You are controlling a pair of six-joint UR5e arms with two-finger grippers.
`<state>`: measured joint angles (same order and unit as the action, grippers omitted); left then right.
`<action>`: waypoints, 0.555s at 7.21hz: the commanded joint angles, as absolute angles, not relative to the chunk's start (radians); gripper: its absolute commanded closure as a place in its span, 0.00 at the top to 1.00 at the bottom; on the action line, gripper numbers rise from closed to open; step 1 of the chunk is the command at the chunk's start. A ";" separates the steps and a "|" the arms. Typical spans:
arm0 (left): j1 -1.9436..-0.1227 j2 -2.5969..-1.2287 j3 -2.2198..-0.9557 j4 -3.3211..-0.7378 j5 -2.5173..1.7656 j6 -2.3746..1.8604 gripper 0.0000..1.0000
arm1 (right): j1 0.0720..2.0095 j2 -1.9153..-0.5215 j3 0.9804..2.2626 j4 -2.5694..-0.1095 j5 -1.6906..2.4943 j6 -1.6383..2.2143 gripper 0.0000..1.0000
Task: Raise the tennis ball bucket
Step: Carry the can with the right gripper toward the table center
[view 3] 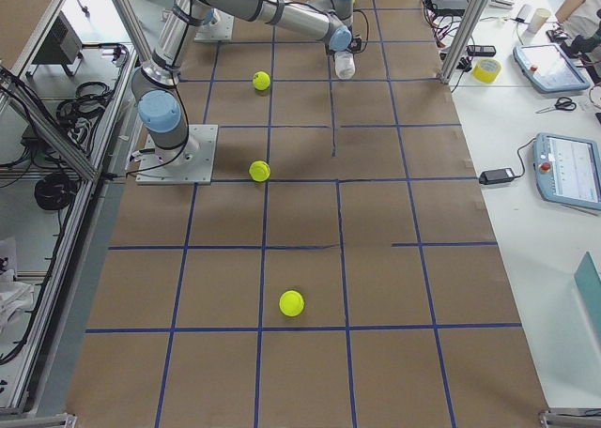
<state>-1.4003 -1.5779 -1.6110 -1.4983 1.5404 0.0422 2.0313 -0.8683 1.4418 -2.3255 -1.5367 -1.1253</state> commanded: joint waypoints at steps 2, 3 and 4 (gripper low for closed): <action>-1.401 -1.583 -1.627 -1.479 1.542 0.041 1.00 | 2.034 -0.848 1.442 -2.350 -1.514 -1.117 0.82; -1.401 -1.585 -1.632 -1.476 1.543 0.041 1.00 | 2.034 -0.847 1.442 -2.350 -1.490 -1.115 0.97; -1.401 -1.583 -1.632 -1.477 1.545 0.041 1.00 | 2.034 -0.847 1.443 -2.341 -1.470 -1.114 1.00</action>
